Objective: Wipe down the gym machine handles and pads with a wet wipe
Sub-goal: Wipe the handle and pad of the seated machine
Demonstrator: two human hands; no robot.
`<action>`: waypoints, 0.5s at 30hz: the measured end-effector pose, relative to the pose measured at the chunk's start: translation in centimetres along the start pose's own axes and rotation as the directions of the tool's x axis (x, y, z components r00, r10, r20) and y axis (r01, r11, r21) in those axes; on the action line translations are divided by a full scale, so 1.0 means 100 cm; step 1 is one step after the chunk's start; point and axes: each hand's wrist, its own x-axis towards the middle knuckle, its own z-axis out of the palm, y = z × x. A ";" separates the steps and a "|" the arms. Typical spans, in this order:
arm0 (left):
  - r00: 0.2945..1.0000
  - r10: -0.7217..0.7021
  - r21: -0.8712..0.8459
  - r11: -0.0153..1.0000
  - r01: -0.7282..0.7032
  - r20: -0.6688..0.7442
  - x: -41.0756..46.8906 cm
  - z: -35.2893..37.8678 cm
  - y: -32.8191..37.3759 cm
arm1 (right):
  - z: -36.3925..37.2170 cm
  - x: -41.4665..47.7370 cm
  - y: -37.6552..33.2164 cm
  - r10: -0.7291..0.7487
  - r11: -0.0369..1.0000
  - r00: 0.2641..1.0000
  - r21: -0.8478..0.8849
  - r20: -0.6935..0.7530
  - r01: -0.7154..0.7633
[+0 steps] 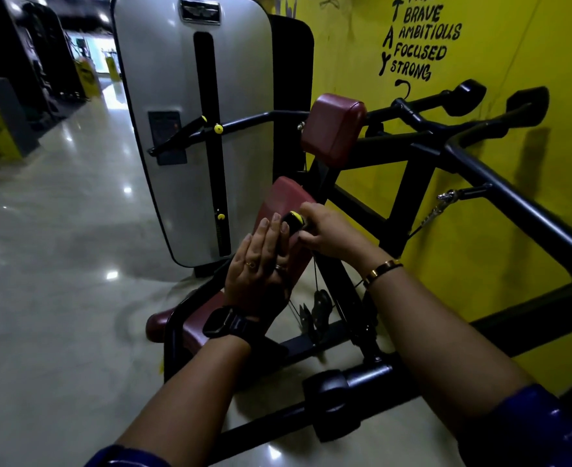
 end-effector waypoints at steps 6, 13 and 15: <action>0.999 0.045 0.080 0.996 -0.044 -0.013 0.002 0.004 -0.005 | -0.007 -0.012 -0.002 -0.171 0.966 0.985 -0.195 0.018 0.172; 0.998 -0.023 -0.003 1.000 0.023 0.062 0.005 -0.003 -0.002 | 0.006 -0.045 -0.009 -0.173 0.908 0.981 -0.371 0.088 0.193; 0.995 0.006 0.009 1.000 -0.007 0.098 0.001 -0.001 -0.004 | 0.016 -0.061 -0.011 -0.162 0.877 0.983 -0.445 0.081 0.181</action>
